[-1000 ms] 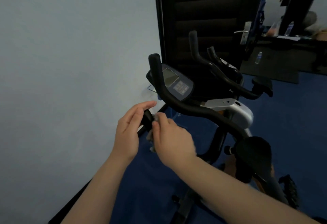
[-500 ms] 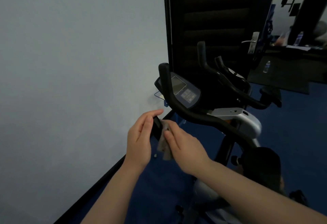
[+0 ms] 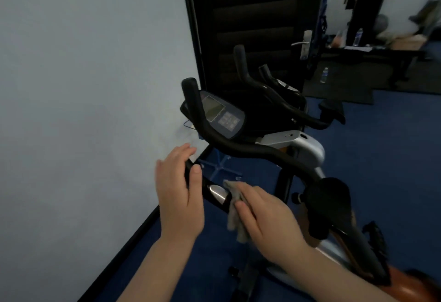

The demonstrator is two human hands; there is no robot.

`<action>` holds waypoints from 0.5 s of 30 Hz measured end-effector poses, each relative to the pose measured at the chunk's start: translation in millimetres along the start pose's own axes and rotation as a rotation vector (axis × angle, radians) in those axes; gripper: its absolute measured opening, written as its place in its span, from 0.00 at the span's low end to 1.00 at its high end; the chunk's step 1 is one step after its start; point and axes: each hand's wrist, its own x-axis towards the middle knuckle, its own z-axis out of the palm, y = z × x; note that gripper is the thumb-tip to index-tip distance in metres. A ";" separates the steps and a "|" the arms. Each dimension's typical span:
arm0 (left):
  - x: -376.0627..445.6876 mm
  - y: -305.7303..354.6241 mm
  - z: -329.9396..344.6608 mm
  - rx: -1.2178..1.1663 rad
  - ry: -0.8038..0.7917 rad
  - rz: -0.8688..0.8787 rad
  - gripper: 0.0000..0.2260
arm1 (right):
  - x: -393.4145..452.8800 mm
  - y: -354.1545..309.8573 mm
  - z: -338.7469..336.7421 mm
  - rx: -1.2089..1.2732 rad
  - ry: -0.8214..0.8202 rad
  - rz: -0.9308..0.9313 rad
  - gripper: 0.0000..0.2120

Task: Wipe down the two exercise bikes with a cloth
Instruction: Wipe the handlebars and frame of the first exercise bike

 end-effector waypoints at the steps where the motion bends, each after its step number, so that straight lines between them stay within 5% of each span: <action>1: -3.4 3.7 3.2 0.049 0.028 0.035 0.14 | -7.9 7.4 -2.3 -0.028 0.004 -0.021 0.22; 5: -14.3 16.3 19.3 0.097 -0.128 0.269 0.14 | -10.6 27.1 -8.4 -0.127 0.124 0.020 0.19; 8: -14.3 15.4 31.4 0.220 -0.260 0.256 0.17 | -14.4 17.3 4.0 -0.087 0.198 0.143 0.18; 15: -14.8 9.3 35.6 0.499 -0.245 0.339 0.17 | -18.9 21.6 -5.0 -0.106 0.113 0.113 0.16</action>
